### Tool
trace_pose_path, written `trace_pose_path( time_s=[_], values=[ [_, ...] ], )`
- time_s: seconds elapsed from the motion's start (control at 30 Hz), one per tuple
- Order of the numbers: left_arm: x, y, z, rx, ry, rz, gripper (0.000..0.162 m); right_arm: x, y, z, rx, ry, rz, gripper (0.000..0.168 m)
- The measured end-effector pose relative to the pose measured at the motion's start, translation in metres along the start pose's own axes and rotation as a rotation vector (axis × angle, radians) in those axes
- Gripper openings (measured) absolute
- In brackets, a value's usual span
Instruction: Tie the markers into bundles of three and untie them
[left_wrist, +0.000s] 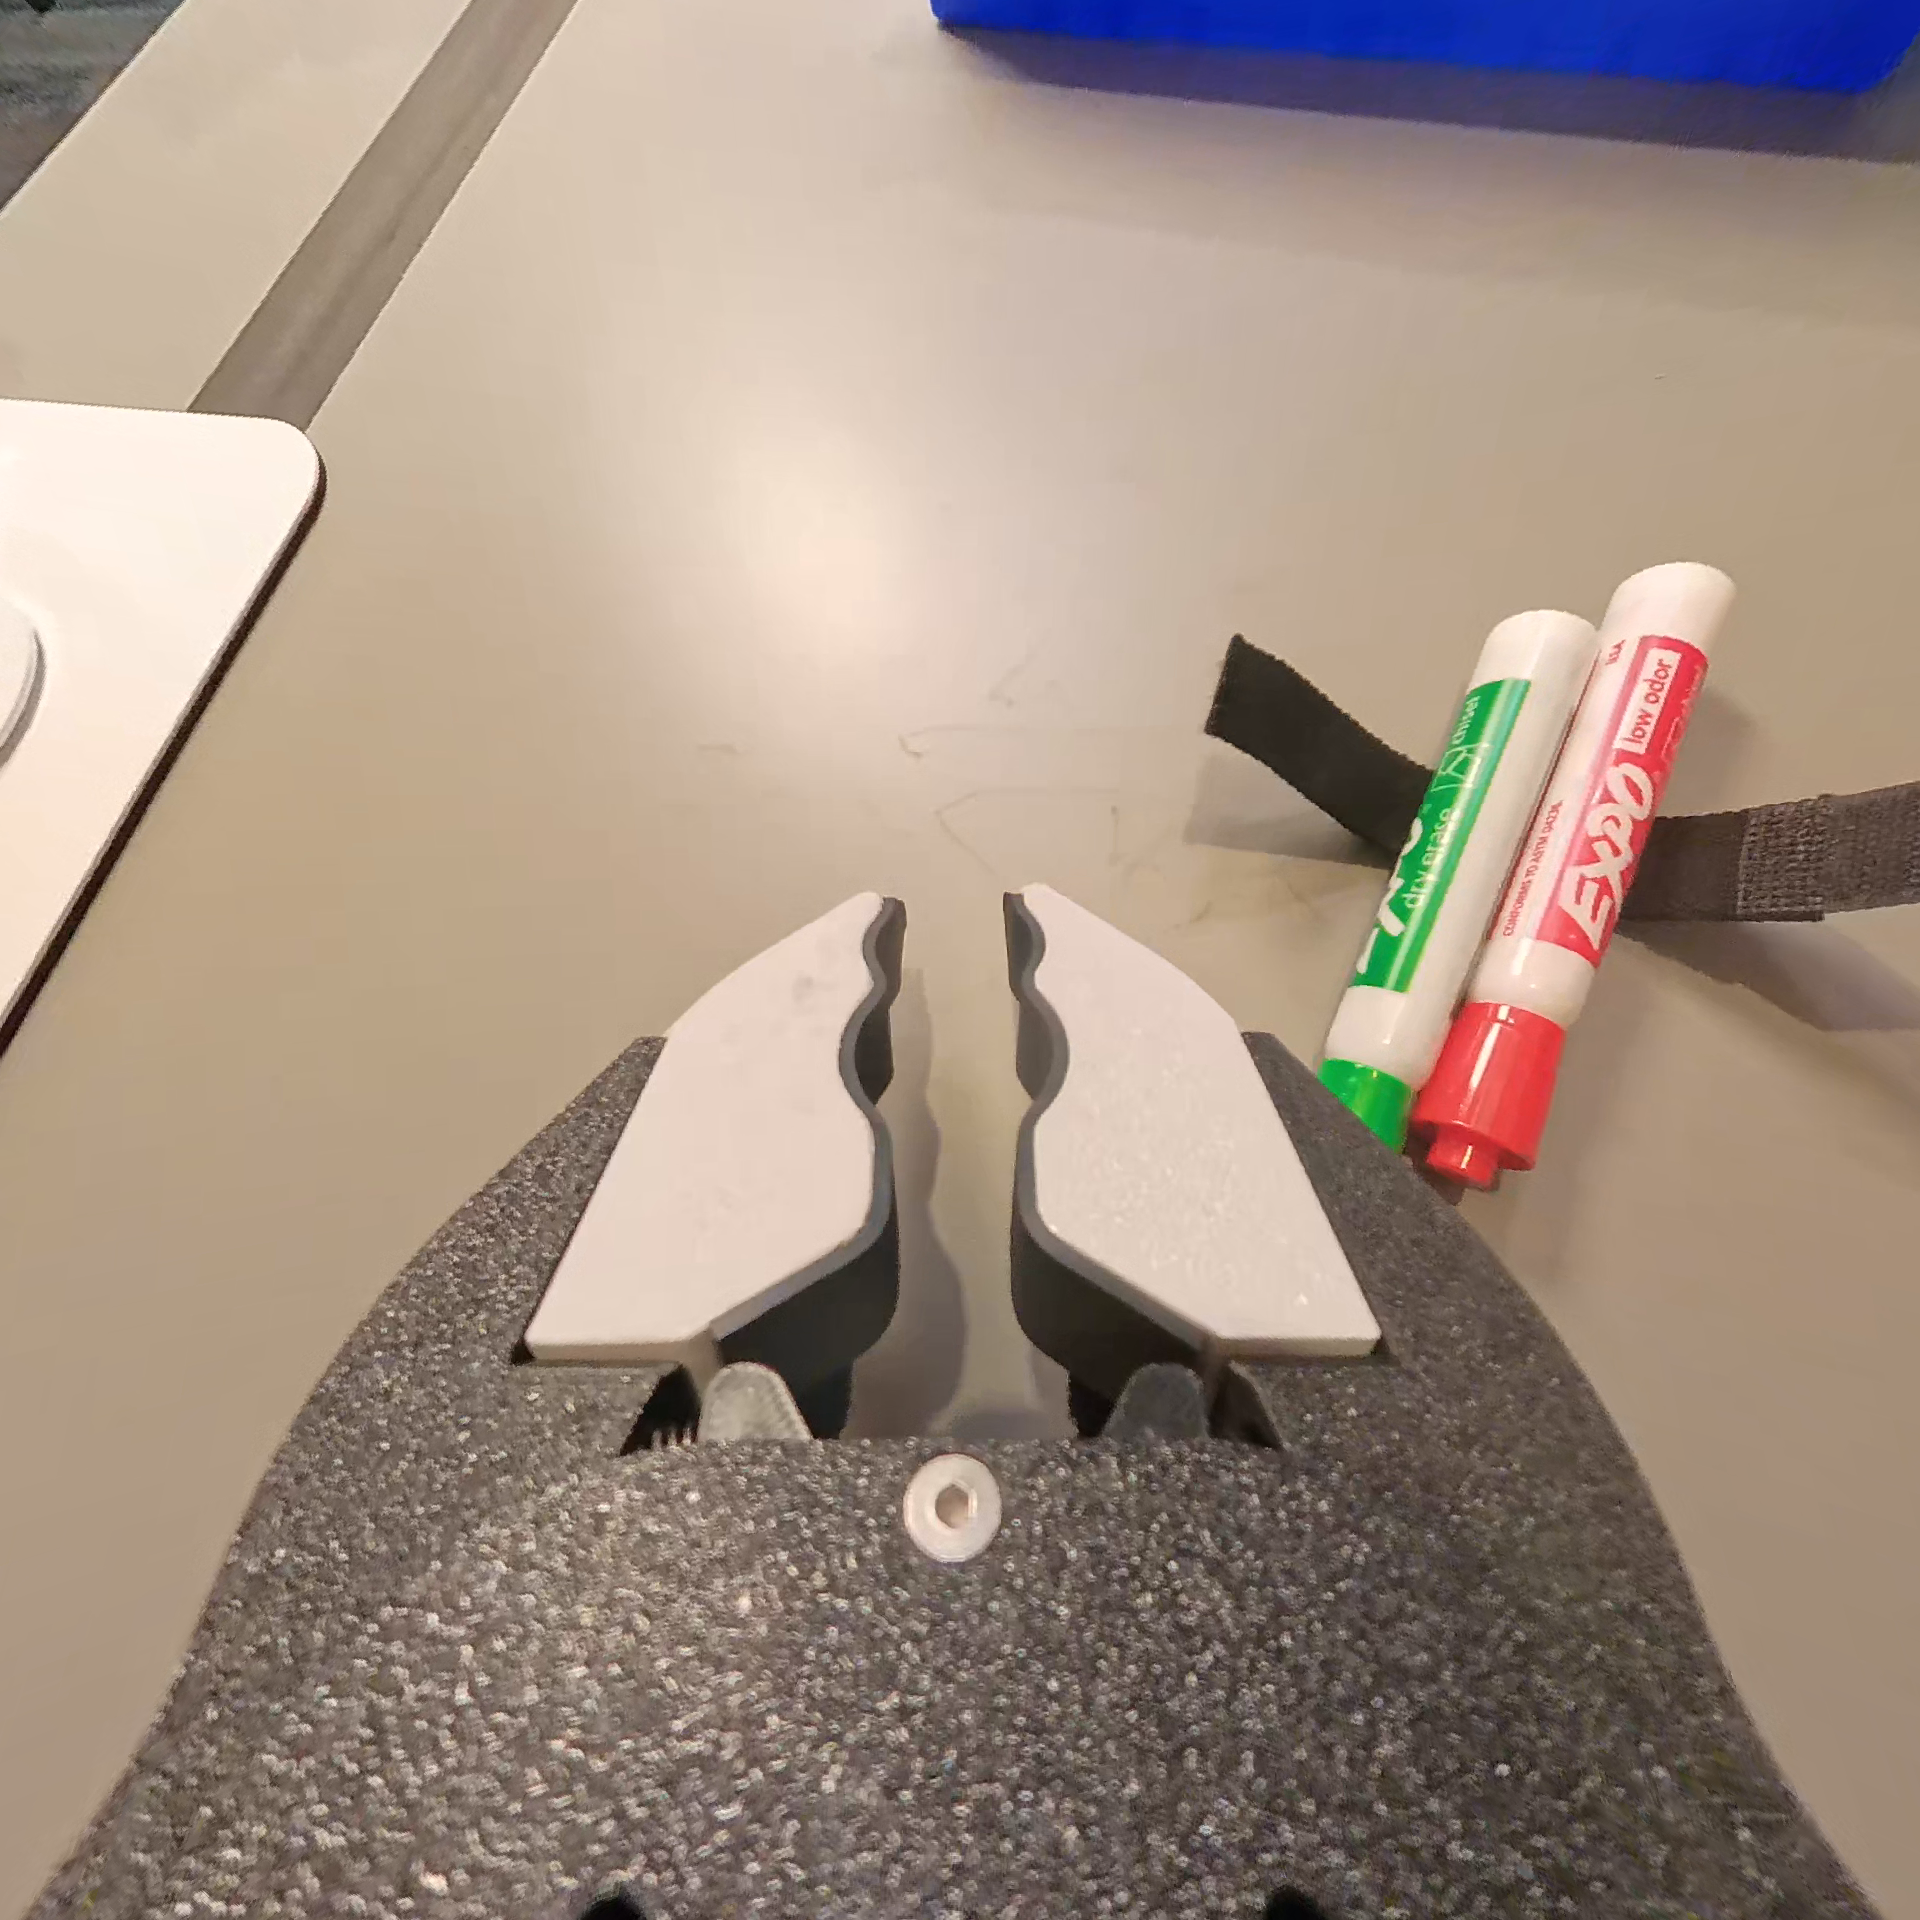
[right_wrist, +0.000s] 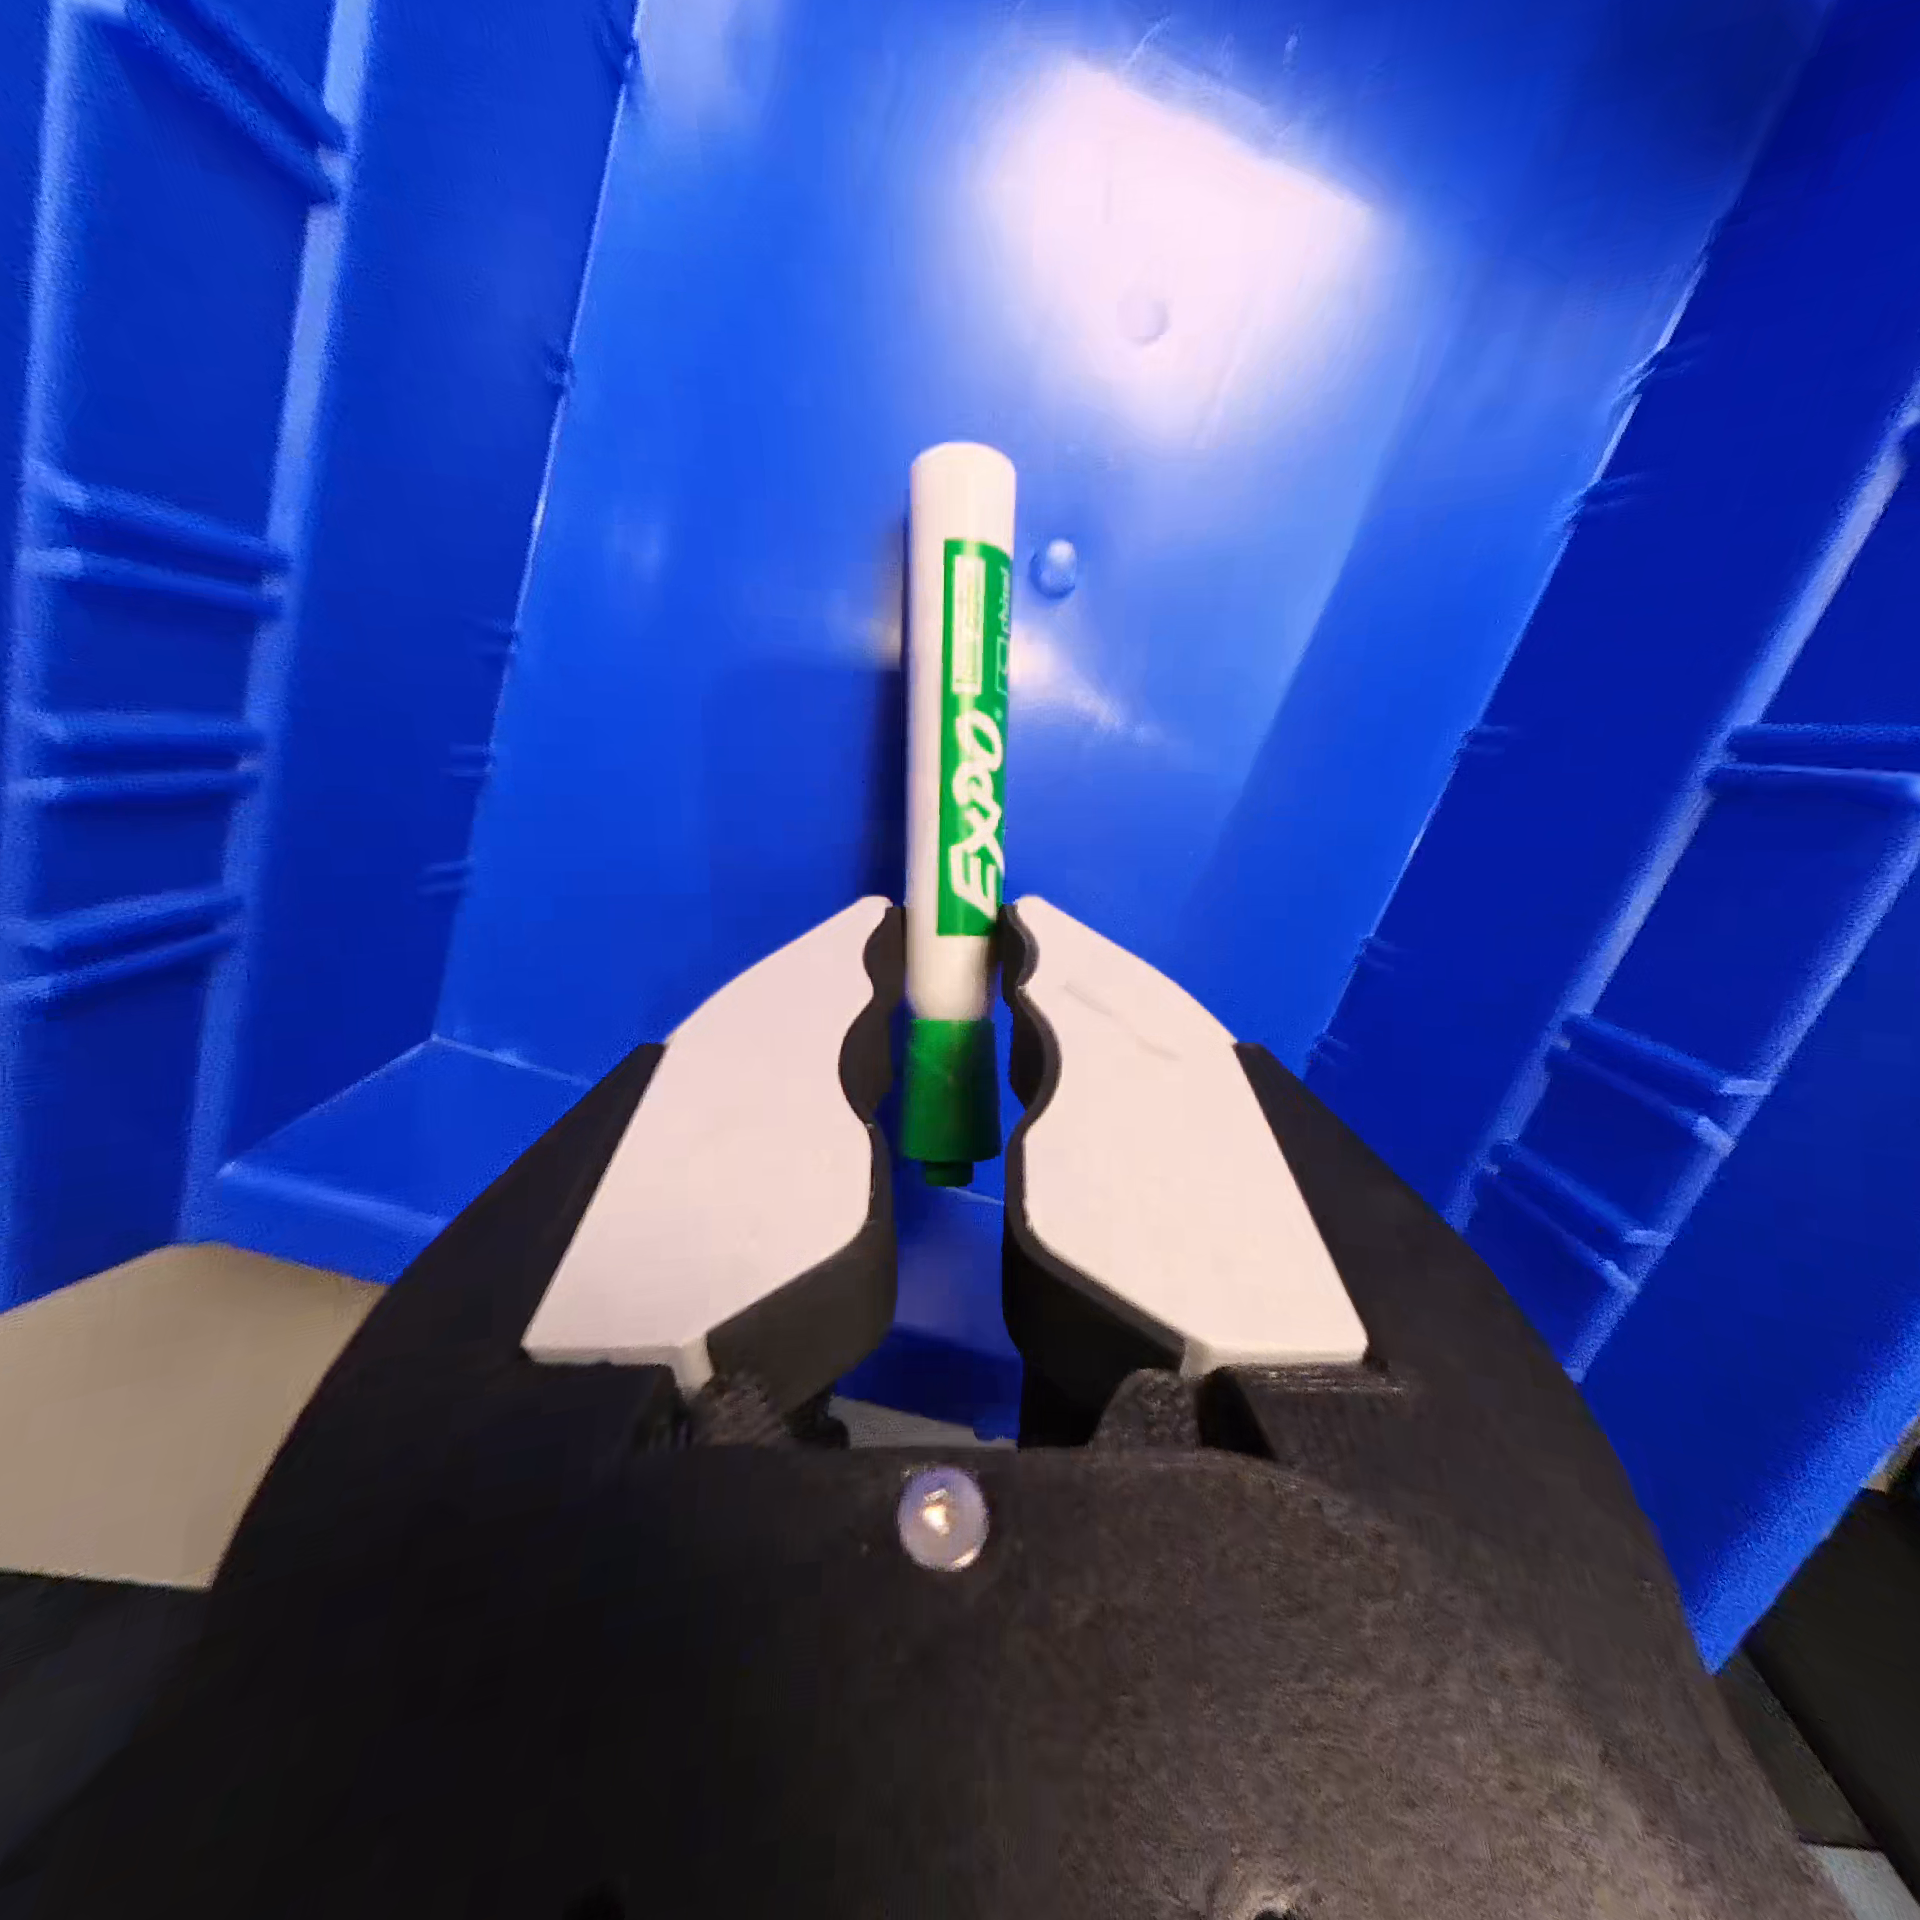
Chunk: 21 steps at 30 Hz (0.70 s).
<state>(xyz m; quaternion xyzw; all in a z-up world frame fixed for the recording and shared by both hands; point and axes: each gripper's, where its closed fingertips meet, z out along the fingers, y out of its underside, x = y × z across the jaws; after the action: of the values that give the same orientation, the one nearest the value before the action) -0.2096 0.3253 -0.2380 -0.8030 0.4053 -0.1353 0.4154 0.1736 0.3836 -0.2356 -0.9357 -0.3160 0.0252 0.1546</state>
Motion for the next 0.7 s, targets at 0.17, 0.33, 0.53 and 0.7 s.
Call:
trace_pose_path(
  time_s=[0.17, 0.33, 0.53, 0.7],
  values=[
    [0.003, 0.002, 0.002, -0.018, 0.024, 0.001, 0.019, -0.025, -0.017, -0.038, 0.125, -0.052, -0.098, 0.034],
    [0.011, 0.004, 0.004, -0.041, 0.071, 0.029, 0.019, -0.126, -0.060, -0.104, 0.304, -0.124, -0.452, 0.035],
    [0.023, 0.001, -0.001, 0.000, 0.136, 0.083, 0.020, -0.269, -0.054, -0.046, 0.121, -0.300, -0.910, 0.036],
    [0.048, 0.005, -0.014, 0.017, 0.295, 0.121, 0.021, -0.286, -0.051, 0.013, -0.025, -0.282, -0.948, 0.035]
  ],
)
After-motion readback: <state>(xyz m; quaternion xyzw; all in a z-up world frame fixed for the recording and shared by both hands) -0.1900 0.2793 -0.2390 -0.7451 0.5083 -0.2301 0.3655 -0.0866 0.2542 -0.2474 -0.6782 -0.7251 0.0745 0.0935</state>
